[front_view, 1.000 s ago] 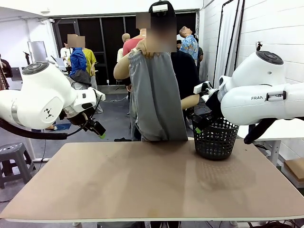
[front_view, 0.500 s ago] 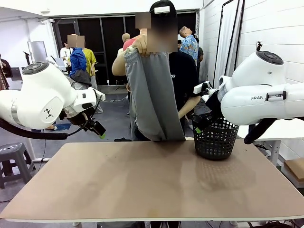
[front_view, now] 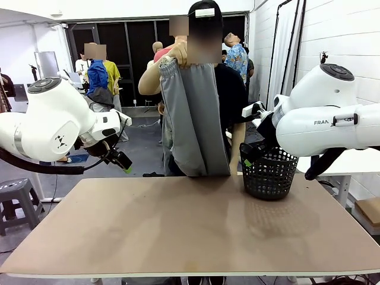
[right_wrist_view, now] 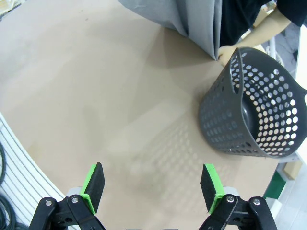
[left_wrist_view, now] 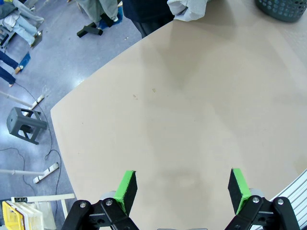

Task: Fold the training pants.
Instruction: Grab both ends of the Training pants handed by a person.

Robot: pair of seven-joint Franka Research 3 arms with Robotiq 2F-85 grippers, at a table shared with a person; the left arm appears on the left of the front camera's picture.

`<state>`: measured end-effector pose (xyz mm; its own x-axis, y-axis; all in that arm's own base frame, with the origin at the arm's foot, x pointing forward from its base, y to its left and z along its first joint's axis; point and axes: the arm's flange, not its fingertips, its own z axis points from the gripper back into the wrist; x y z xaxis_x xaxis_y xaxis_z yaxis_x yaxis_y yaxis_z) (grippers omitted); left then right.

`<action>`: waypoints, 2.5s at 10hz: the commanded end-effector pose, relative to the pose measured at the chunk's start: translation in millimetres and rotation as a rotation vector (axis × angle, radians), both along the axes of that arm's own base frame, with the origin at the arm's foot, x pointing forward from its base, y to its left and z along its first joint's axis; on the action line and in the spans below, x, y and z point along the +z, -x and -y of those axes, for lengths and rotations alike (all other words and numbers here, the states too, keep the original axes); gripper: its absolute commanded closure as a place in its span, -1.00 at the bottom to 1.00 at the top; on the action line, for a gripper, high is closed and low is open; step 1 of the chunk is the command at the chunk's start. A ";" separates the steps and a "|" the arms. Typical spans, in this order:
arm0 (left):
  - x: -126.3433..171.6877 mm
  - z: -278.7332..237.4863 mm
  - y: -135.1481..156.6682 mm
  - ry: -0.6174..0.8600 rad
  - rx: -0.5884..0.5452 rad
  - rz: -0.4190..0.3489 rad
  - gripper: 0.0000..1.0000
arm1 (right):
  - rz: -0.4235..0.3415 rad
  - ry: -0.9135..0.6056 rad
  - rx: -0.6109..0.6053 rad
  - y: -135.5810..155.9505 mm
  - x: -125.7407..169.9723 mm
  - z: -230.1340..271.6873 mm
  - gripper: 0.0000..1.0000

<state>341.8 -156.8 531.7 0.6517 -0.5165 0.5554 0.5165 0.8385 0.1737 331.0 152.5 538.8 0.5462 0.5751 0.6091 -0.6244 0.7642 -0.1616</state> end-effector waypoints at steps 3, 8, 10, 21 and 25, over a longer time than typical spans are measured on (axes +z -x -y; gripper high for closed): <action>0.8 -0.2 -2.2 -0.004 -0.010 -0.002 -1.00 | -0.002 -0.001 -0.001 -0.6 -0.6 0.5 -1.00; 0.8 -0.2 -2.2 -0.004 -0.010 -0.002 -1.00 | -0.002 -0.001 -0.001 -0.6 -0.6 0.5 -1.00; 0.8 -0.2 -2.2 -0.004 -0.010 -0.002 -1.00 | -0.002 -0.001 -0.001 -0.6 -0.6 0.5 -1.00; 0.8 -0.2 -2.2 -0.004 -0.010 -0.002 -1.00 | -0.002 -0.001 -0.001 -0.6 -0.6 0.5 -1.00; 0.8 -0.2 -2.2 -0.004 -0.010 -0.002 -1.00 | -0.002 -0.001 -0.001 -0.6 -0.6 0.5 -1.00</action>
